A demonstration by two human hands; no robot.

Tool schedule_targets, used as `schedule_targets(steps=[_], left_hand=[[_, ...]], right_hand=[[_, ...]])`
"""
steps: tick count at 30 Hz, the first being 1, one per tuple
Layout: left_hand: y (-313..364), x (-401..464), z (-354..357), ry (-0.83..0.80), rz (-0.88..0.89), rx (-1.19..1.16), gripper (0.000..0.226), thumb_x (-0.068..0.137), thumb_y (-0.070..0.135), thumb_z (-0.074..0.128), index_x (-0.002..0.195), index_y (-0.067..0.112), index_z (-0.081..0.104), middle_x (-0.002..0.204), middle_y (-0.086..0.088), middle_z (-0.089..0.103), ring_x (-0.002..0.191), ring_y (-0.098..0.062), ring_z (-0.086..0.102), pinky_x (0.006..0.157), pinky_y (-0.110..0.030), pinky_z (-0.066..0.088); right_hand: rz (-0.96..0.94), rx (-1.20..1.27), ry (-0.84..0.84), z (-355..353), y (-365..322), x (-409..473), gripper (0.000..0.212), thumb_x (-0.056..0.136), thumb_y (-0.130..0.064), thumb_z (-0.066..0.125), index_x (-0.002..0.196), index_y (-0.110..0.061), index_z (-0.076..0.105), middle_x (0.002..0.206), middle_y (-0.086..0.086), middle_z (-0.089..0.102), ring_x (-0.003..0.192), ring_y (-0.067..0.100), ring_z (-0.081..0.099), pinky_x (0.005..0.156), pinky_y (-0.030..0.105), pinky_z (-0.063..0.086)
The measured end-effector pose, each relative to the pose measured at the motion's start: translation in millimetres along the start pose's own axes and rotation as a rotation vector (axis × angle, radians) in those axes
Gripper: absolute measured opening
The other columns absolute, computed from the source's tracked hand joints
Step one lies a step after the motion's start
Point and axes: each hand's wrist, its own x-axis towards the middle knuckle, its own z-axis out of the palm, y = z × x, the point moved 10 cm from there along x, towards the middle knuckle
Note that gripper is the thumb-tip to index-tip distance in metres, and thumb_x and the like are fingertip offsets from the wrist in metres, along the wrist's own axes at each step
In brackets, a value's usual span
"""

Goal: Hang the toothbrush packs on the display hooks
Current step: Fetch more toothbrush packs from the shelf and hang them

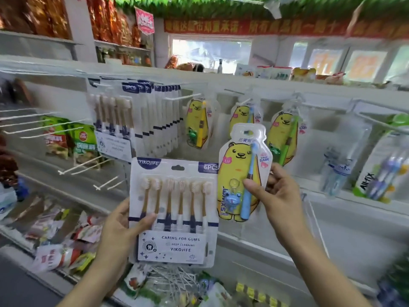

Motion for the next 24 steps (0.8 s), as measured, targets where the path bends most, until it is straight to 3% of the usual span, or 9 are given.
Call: schedule_targets(steps=[2, 6, 10, 13, 15, 17, 20, 24], left_hand=[[-5, 17, -8, -0.024, -0.025, -0.002, 0.081, 0.044, 0.047, 0.096, 0.113, 0.014, 0.068, 0.101, -0.011, 0.077, 0.093, -0.033, 0.074, 0.079, -0.049, 0.06], [-12, 44, -17, -0.073, -0.04, -0.033, 0.086, 0.031, 0.058, 0.095, 0.103, 0.017, 0.071, 0.1, -0.013, 0.076, 0.091, -0.033, 0.073, 0.081, -0.048, 0.058], [-12, 60, -12, -0.166, -0.038, -0.087, 0.057, 0.038, 0.042, 0.096, 0.09, 0.028, 0.077, 0.096, -0.009, 0.078, 0.08, -0.019, 0.075, 0.066, -0.03, 0.062], [-13, 66, -10, -0.208, -0.036, -0.105, 0.063, 0.038, 0.048, 0.098, 0.093, 0.027, 0.077, 0.095, -0.008, 0.078, 0.081, -0.022, 0.075, 0.068, -0.035, 0.062], [-19, 69, -12, -0.209, -0.061, -0.114, 0.046, 0.056, 0.027, 0.091, 0.097, 0.019, 0.074, 0.097, -0.01, 0.077, 0.088, -0.03, 0.074, 0.077, -0.045, 0.06], [-25, 71, -12, -0.223, -0.09, -0.117, 0.04, 0.062, 0.013, 0.081, 0.101, 0.016, 0.071, 0.1, -0.013, 0.077, 0.091, -0.034, 0.073, 0.084, -0.05, 0.057], [-29, 70, -8, -0.278, -0.096, -0.126, 0.057, 0.054, 0.031, 0.093, 0.104, 0.014, 0.071, 0.101, -0.013, 0.076, 0.09, -0.032, 0.074, 0.08, -0.048, 0.06], [-29, 70, -9, -0.283, -0.107, -0.141, 0.041, 0.066, 0.002, 0.074, 0.106, 0.006, 0.067, 0.098, -0.015, 0.076, 0.081, -0.022, 0.075, 0.065, -0.031, 0.062]], right_hand=[[-0.022, -0.009, 0.026, 10, -7, 2, 0.042, 0.077, -0.005, 0.074, 0.118, -0.011, 0.063, 0.102, 0.005, 0.078, 0.094, 0.022, 0.074, 0.073, 0.025, 0.059], [-0.079, -0.038, 0.066, 32, -21, 5, 0.04, 0.078, -0.003, 0.073, 0.115, -0.015, 0.063, 0.099, 0.001, 0.078, 0.091, 0.016, 0.074, 0.072, 0.023, 0.058], [-0.128, -0.074, 0.112, 43, -34, 5, 0.038, 0.076, -0.008, 0.074, 0.112, -0.015, 0.064, 0.099, 0.004, 0.077, 0.091, 0.018, 0.074, 0.074, 0.025, 0.058], [-0.159, -0.085, 0.152, 47, -42, 4, 0.04, 0.076, -0.008, 0.074, 0.114, -0.017, 0.064, 0.1, 0.004, 0.077, 0.092, 0.019, 0.074, 0.075, 0.025, 0.059], [-0.16, -0.091, 0.176, 47, -43, 5, 0.039, 0.079, -0.003, 0.074, 0.115, -0.017, 0.064, 0.099, 0.002, 0.078, 0.092, 0.018, 0.074, 0.074, 0.024, 0.058], [-0.151, -0.106, 0.198, 48, -42, 7, 0.038, 0.081, 0.0, 0.073, 0.115, -0.016, 0.064, 0.099, 0.001, 0.078, 0.091, 0.017, 0.074, 0.073, 0.023, 0.058], [-0.137, -0.117, 0.218, 48, -40, 11, 0.038, 0.082, 0.001, 0.073, 0.114, -0.016, 0.064, 0.098, 0.002, 0.078, 0.09, 0.017, 0.075, 0.073, 0.024, 0.058], [-0.14, -0.129, 0.244, 48, -39, 17, 0.033, 0.082, 0.001, 0.073, 0.109, -0.016, 0.065, 0.097, 0.003, 0.078, 0.089, 0.018, 0.074, 0.074, 0.026, 0.059]])
